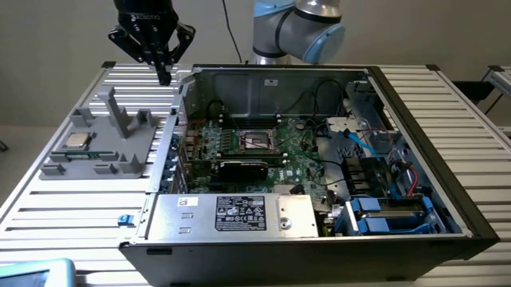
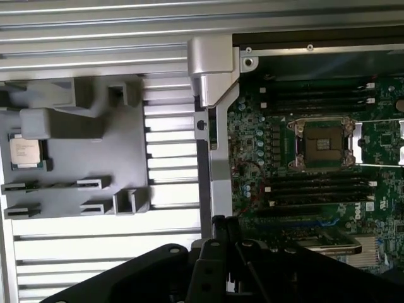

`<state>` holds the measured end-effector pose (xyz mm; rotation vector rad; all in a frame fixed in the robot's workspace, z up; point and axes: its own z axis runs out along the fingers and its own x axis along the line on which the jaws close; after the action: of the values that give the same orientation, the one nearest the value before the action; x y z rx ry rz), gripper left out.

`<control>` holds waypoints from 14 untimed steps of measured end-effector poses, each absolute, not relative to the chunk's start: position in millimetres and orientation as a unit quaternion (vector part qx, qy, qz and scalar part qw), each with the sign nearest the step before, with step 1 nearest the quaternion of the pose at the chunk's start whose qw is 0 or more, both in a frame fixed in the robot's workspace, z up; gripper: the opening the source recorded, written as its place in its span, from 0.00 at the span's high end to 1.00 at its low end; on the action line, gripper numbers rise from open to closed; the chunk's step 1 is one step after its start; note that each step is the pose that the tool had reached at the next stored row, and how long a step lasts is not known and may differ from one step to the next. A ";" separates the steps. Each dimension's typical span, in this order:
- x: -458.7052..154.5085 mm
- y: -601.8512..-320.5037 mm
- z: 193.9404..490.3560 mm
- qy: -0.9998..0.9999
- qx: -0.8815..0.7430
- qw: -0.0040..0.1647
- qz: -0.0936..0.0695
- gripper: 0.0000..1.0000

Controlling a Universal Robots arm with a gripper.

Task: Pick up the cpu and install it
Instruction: 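Reach for the cpu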

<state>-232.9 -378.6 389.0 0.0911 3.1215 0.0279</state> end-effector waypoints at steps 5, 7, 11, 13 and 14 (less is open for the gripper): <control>-255.4 -375.3 383.4 0.999 0.029 0.009 0.009 0.88; -264.7 -374.4 380.9 0.999 0.029 0.009 0.009 0.88; -282.8 -373.0 376.5 0.999 0.029 0.009 0.009 0.88; -292.1 -372.4 374.6 0.999 0.029 0.009 0.009 0.88; -296.7 -372.1 373.9 0.999 0.029 0.009 0.009 0.88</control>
<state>-296.7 -372.1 373.9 0.0910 3.1215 0.0279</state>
